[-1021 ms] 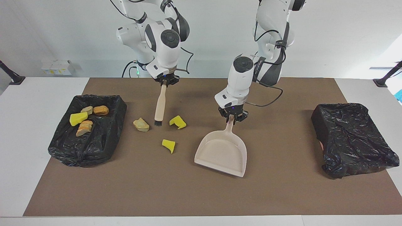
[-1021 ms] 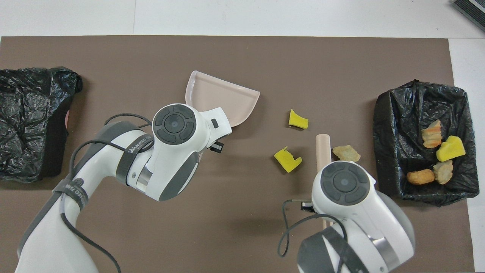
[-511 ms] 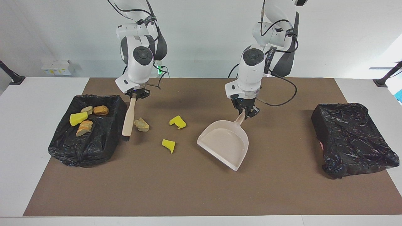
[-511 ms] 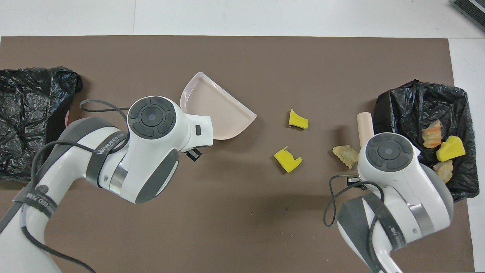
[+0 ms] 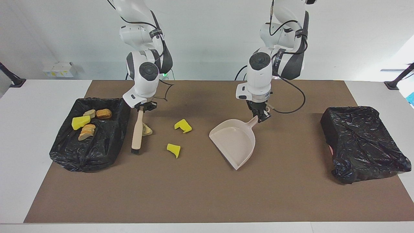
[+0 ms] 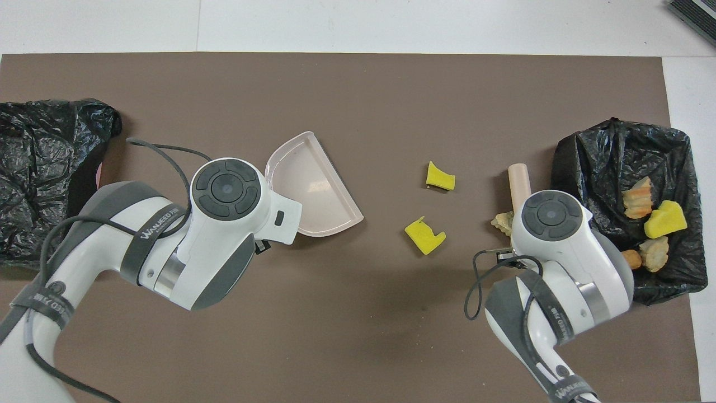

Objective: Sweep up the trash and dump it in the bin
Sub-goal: 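Sweep the yellow sponge pieces toward the dustpan with the right gripper's brush, then push the sponge pieces into the dustpan with the right gripper's brush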

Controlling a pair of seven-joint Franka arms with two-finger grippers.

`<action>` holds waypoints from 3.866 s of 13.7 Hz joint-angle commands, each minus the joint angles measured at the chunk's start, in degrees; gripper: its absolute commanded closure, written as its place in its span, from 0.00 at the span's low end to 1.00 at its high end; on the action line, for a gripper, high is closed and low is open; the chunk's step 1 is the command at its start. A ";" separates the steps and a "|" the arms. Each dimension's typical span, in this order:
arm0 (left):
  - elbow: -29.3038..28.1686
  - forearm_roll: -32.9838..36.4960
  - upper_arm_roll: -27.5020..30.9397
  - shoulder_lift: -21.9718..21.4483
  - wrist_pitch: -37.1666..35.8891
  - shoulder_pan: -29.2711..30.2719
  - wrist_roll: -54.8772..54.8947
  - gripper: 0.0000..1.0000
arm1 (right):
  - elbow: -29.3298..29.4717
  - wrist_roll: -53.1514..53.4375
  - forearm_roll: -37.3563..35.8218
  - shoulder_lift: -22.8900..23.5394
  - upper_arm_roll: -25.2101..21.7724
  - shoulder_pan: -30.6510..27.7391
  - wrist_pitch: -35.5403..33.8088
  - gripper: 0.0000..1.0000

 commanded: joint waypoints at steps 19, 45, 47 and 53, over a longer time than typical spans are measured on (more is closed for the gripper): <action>-12.12 2.42 -0.33 -4.16 9.93 -4.81 10.47 1.00 | 18.55 -0.04 12.23 4.90 -0.34 5.27 -16.93 1.00; -12.64 3.30 -0.33 -4.51 9.67 -4.63 11.19 1.00 | 15.17 10.53 20.63 15.51 0.62 16.32 7.42 1.00; -12.64 3.30 -0.33 -4.42 9.85 -4.63 11.19 1.00 | 17.64 8.69 22.92 16.40 1.76 18.26 6.81 1.00; -12.64 3.30 -0.42 -4.42 10.02 -4.19 11.19 1.00 | 19.32 -1.32 35.05 14.04 6.25 18.62 1.55 1.00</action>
